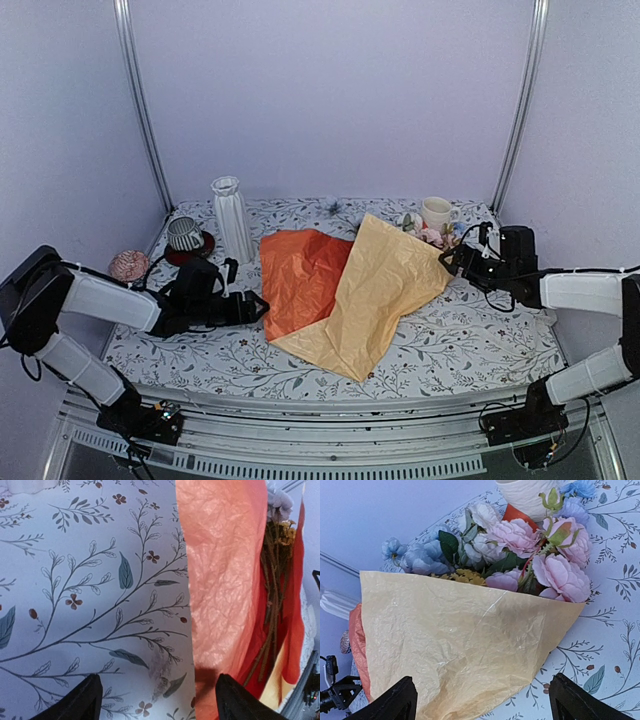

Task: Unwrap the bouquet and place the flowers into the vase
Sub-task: Unfold the folded wrapping paper from the folded wrapping paper, then unfold the two-thirds folded wrapping paper from the folded wrapping paper.

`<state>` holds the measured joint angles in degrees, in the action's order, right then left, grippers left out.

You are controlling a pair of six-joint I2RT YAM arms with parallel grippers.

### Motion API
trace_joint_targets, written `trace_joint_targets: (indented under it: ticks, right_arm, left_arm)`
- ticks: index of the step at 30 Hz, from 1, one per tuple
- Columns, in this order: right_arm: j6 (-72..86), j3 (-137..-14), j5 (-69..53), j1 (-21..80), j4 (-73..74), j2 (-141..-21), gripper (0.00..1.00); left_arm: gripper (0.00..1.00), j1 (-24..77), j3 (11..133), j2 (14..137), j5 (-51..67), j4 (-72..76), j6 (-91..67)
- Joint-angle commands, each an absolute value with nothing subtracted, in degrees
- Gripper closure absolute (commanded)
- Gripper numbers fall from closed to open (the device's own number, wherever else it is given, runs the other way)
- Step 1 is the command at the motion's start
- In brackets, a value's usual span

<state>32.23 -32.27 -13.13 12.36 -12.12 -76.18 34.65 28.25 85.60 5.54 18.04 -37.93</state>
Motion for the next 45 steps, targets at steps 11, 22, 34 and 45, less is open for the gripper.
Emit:
trace_joint_targets:
  ticks: [11, 22, 34, 45]
  right_arm:
    - [28.9, -35.1, -14.4, 16.0, -1.9, -69.8, 0.06]
    - [27.9, -43.6, -5.4, 16.0, 2.3, -75.9, 0.01]
    - [22.3, -28.2, 0.0, 16.0, -12.1, -66.0, 0.01]
    - [22.0, -25.2, 0.8, 16.0, -13.9, -62.0, 0.01]
  left_arm:
    - [0.47, 36.9, 27.7, 69.0, 16.1, 21.5, -35.5]
    - [0.45, 43.9, 39.8, 78.6, 16.9, 21.8, -31.4]
    - [0.20, 47.0, 51.0, 90.2, 14.7, 18.2, -27.7]
    - [0.21, 47.1, 58.2, 99.9, 14.5, 16.1, -28.8]
